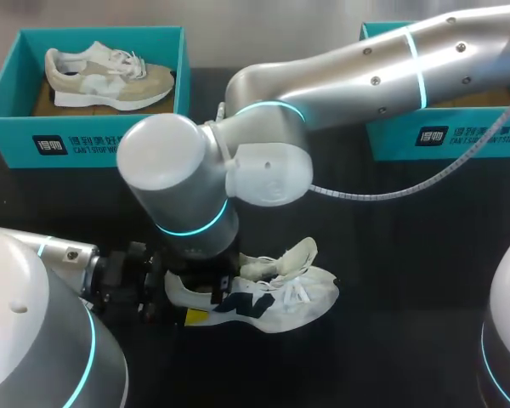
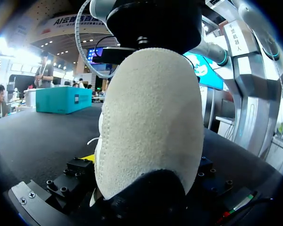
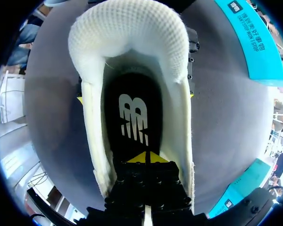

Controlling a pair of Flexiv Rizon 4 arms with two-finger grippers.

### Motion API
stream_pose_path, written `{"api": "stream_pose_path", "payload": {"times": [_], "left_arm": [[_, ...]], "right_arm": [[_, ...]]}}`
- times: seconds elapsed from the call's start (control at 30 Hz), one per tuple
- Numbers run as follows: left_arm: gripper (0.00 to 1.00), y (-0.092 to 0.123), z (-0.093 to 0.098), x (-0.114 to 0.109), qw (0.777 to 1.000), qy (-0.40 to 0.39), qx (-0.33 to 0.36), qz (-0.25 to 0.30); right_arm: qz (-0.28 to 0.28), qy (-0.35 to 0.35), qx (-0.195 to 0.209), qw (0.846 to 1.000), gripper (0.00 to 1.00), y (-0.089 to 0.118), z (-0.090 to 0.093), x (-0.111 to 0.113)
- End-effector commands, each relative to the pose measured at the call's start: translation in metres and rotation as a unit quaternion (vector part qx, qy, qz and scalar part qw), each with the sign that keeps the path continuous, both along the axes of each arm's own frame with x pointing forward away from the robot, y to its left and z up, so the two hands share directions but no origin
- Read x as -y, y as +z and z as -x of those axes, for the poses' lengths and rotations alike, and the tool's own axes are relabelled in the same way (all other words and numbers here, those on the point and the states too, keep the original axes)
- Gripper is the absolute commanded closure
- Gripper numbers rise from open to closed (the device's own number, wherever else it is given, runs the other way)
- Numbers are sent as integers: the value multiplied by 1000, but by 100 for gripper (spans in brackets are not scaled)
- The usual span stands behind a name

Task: Take the shoe out of the shoebox, open the shoe tongue, remove and reinsert the insole, then place the shoe into the shoebox

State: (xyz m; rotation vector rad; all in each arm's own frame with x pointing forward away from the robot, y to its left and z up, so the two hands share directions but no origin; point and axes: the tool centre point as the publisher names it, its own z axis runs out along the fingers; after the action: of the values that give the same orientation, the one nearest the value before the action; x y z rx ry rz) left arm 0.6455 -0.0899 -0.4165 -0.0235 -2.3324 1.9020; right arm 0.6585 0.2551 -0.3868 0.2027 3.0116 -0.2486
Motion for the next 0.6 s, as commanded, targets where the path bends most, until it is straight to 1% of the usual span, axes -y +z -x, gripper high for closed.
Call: {"api": "stream_pose_path", "payload": {"times": [0.03,0.13,0.17,0.2,0.23,0.4,0.43,0.47,0.5,0.6], "left_arm": [[100,-2,0,-1,1000,0,0,0],[100,-2,0,-1,1000,0,0,0],[100,-2,0,-1,1000,0,0,0],[100,-2,0,-1,1000,0,0,0],[100,-2,0,-1,1000,0,0,0],[100,-2,0,-1,1000,0,0,0],[100,-2,0,-1,1000,0,0,0],[100,-2,0,-1,1000,0,0,0],[100,-2,0,-1,1000,0,0,0],[100,-2,0,-1,1000,0,0,0]], "right_arm": [[-5,-1,-2,1000,100,-1,-2,4],[-8,-3,-6,1000,100,-2,-3,7],[-9,-4,-7,1000,97,-2,-3,9],[-9,-5,-8,1000,90,-2,-3,10],[-10,-5,-9,1000,86,-2,-2,11],[-10,-13,-12,1000,76,-3,-1,19],[-11,-14,-13,1000,73,-3,-1,19],[-12,-14,-15,1000,68,-3,-2,20],[-13,-14,-18,1000,66,-4,-2,21],[-19,-9,-29,999,62,-7,-3,20]]}}
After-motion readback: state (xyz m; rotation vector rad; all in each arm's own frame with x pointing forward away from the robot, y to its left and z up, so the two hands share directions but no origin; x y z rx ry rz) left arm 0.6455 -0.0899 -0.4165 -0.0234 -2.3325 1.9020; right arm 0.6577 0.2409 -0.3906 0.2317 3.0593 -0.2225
